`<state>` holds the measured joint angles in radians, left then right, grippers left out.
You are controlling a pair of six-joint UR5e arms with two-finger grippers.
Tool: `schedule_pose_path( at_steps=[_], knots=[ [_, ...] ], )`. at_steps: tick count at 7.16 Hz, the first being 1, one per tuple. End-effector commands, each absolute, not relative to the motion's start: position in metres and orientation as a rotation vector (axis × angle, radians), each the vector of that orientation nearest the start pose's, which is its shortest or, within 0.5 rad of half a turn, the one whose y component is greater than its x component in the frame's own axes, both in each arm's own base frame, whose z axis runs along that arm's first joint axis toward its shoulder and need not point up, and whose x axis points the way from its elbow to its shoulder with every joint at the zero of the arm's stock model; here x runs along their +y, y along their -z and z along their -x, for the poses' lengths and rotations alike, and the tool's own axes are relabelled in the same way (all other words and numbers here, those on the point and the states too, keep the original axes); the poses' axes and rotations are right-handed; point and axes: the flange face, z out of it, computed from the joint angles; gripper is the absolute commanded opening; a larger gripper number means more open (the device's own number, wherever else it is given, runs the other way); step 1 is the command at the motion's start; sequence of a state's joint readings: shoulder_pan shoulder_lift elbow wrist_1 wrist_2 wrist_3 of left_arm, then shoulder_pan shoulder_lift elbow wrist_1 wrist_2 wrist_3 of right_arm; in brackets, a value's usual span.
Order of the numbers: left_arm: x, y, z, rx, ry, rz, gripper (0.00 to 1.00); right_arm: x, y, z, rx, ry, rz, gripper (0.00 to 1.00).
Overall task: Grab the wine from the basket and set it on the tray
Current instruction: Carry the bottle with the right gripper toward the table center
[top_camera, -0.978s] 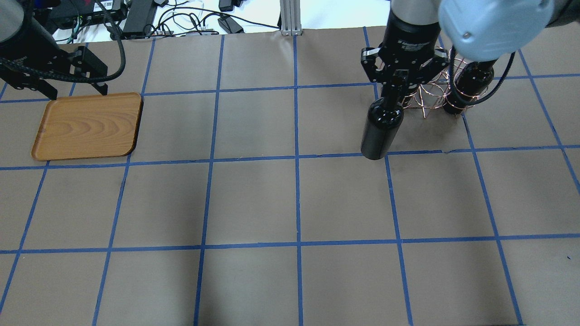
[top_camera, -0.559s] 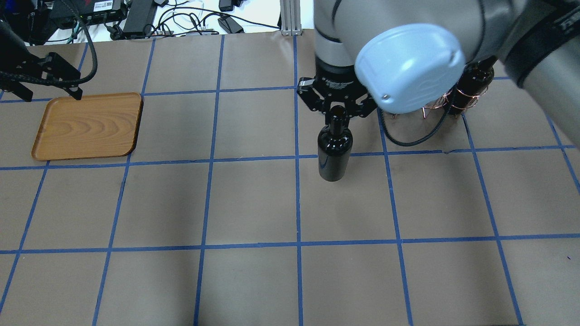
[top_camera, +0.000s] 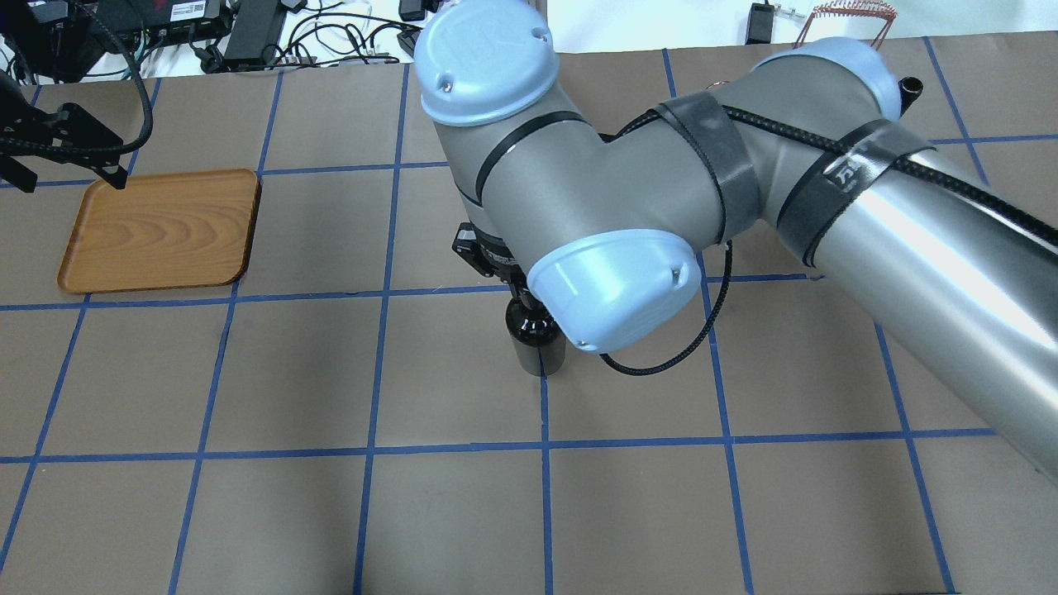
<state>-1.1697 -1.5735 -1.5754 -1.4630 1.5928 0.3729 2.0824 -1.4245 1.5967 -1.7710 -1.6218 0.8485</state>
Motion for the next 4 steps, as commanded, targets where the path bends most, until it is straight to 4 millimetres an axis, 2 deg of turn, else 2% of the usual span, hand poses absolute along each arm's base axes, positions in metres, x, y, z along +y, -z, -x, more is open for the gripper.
schedule_pose_path(
  at_steps=[1, 2, 4],
  knots=[
    [-0.514, -0.4947, -0.0788, 3.078, 0.128, 0.051, 1.0, -0.4184, -0.4126, -0.3923, 3.09, 0.123, -0.556, 0.08],
    [-0.5141, -0.4955, -0.079, 3.076, 0.129, 0.052, 1.0, -0.4114, -0.4115, -0.3998, 3.096, 0.119, -0.537, 0.08],
    [-0.5133, -0.4961, -0.0792, 3.072, 0.126, 0.052, 1.0, -0.4089, -0.4085, -0.4003, 3.116, 0.11, -0.53, 0.09]
  ],
)
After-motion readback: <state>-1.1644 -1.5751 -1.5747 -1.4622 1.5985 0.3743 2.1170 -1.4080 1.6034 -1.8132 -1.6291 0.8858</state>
